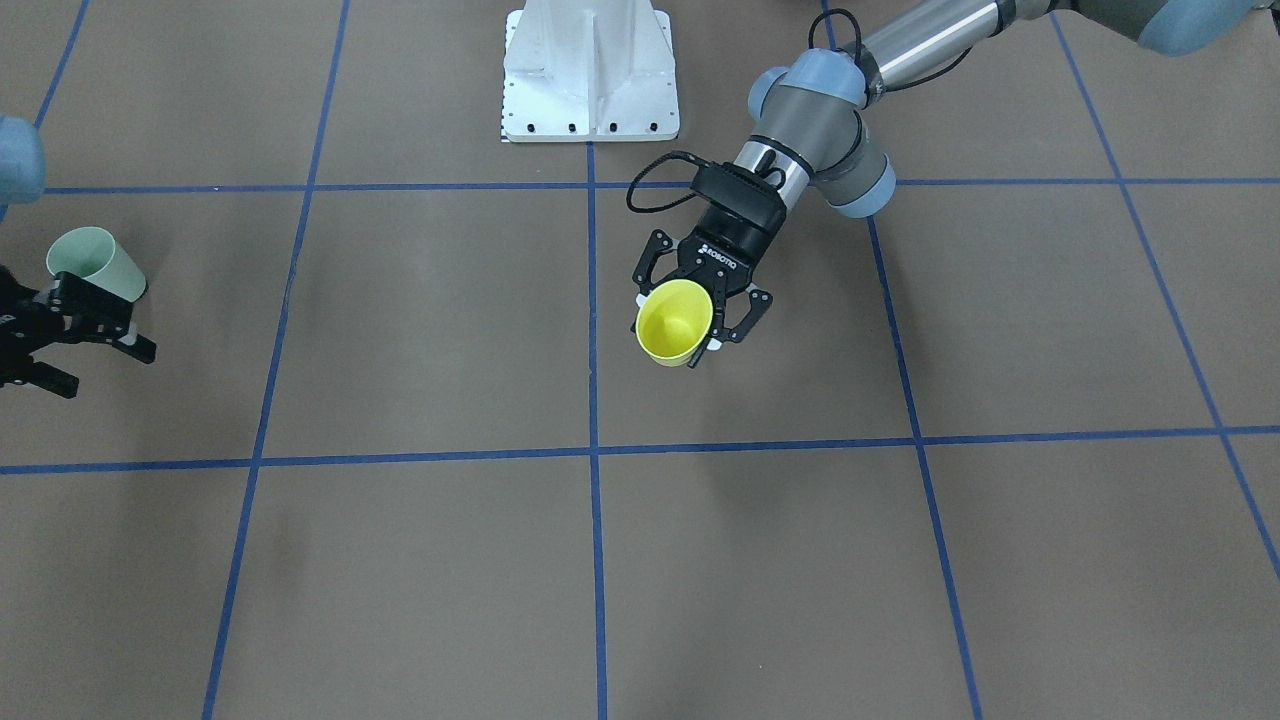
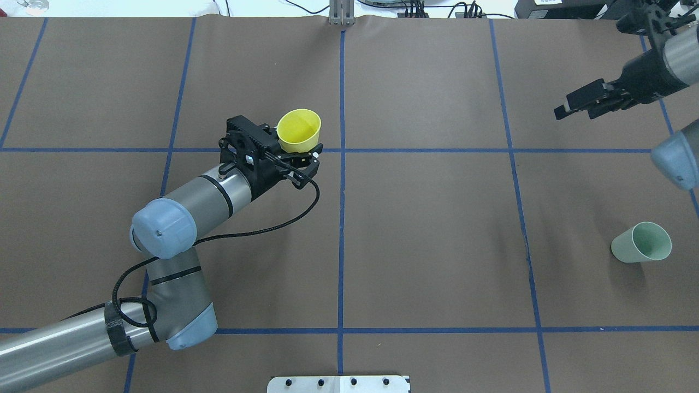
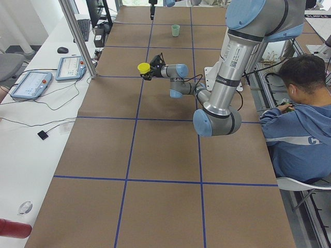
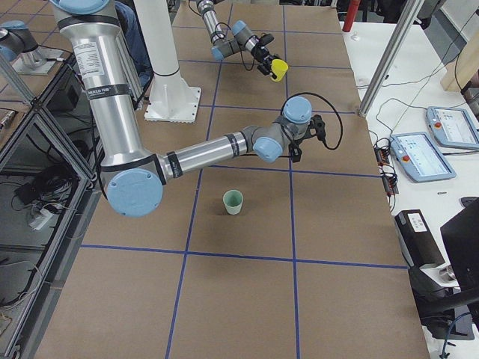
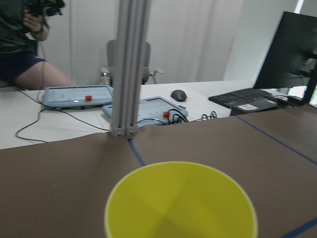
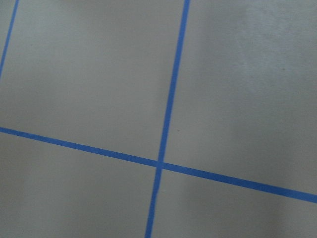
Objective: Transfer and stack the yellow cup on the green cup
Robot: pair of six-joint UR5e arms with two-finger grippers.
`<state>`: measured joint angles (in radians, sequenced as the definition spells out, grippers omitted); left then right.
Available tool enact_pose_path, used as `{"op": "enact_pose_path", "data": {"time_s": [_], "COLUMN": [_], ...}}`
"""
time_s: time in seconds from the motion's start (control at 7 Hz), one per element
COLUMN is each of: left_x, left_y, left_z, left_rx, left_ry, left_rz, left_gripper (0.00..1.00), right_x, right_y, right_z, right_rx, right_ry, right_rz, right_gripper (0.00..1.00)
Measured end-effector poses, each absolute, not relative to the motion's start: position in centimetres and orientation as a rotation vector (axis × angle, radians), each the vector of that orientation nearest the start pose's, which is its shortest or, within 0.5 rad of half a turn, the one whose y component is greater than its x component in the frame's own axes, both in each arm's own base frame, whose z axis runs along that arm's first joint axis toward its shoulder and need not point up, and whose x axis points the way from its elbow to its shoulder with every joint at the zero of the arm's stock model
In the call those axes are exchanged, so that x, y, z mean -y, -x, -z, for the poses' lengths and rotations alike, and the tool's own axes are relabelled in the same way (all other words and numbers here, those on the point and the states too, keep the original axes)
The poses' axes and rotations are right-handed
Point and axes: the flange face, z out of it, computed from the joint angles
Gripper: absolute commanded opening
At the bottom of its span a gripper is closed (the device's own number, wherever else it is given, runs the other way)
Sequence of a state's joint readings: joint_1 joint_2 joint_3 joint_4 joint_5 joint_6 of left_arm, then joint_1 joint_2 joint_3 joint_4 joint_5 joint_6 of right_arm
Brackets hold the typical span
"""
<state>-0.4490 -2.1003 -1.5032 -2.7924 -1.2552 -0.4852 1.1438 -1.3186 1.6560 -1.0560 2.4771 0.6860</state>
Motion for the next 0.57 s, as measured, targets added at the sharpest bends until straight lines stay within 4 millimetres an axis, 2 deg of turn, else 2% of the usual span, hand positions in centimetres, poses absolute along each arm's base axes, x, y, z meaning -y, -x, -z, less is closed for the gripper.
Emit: {"op": "enact_pose_path", "data": {"time_s": [0.14, 0.29, 0.57], "left_x": [42.5, 41.8, 39.6], "left_y": [-52.0, -52.2, -51.7], "left_z": [-23.3, -22.2, -20.2], "left_rx": [-1.027, -1.046, -1.167], "left_ry": [-1.367, -1.389, -1.383], "left_rz": [-0.332, -0.396, -0.528], "left_gripper": [0.37, 0.29, 0.29], "right_x": [55.9, 55.7, 54.5], "right_y": [21.5, 23.5, 27.7], "right_z": [-38.3, -35.4, -29.4], "right_rx": [1.156, 1.183, 1.243], "right_ry": [-0.221, -0.219, -0.213], "right_rz": [0.168, 0.178, 0.214], "right_gripper": [1.00, 1.00, 1.00]}}
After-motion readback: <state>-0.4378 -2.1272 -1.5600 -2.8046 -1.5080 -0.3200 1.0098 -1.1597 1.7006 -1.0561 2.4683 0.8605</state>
